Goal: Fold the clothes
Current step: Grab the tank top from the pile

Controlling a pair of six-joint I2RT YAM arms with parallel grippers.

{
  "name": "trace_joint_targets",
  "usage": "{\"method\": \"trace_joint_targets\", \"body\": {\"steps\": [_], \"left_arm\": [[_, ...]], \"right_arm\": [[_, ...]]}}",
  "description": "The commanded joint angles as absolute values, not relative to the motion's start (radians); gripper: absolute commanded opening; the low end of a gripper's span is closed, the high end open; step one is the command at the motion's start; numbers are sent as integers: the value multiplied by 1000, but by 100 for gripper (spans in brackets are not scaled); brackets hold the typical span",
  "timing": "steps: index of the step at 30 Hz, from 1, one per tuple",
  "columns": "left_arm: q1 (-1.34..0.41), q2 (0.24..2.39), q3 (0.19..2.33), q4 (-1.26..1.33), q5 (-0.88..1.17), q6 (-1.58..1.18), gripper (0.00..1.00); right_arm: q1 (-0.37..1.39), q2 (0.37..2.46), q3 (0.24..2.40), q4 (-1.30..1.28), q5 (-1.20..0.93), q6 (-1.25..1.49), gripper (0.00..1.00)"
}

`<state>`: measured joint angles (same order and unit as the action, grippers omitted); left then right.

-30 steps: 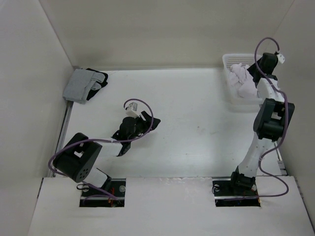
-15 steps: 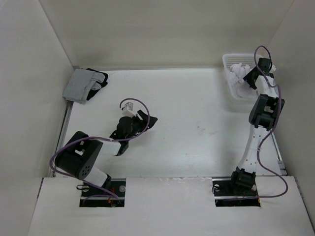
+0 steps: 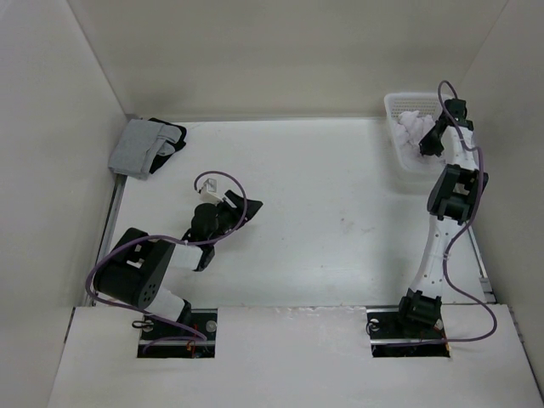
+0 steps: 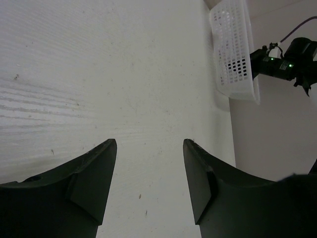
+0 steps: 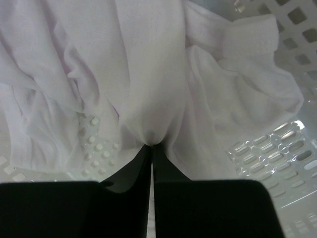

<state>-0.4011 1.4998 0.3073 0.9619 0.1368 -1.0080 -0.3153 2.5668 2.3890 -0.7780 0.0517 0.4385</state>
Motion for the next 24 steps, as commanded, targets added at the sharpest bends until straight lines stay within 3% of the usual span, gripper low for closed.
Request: {"method": "trace_joint_targets", "body": {"steps": [1, 6, 9, 19, 24], "left_arm": [[-390, 1463, 293, 1043, 155, -1016, 55], [-393, 1476, 291, 1046, 144, -1008, 55], [-400, 1497, 299, 1048, 144, -1008, 55], [-413, 1488, 299, 1051, 144, -1000, 55], [-412, 1468, 293, 1051, 138, -996, 54]], "right_arm": [[-306, 2562, 2405, -833, 28, 436, 0], [-306, 2296, 2062, -440, -12, 504, 0], [-308, 2142, 1965, -300, -63, 580, 0], [-305, 1682, 1747, -78, -150, 716, 0], [-191, 1496, 1709, -18, -213, 759, 0]]}}
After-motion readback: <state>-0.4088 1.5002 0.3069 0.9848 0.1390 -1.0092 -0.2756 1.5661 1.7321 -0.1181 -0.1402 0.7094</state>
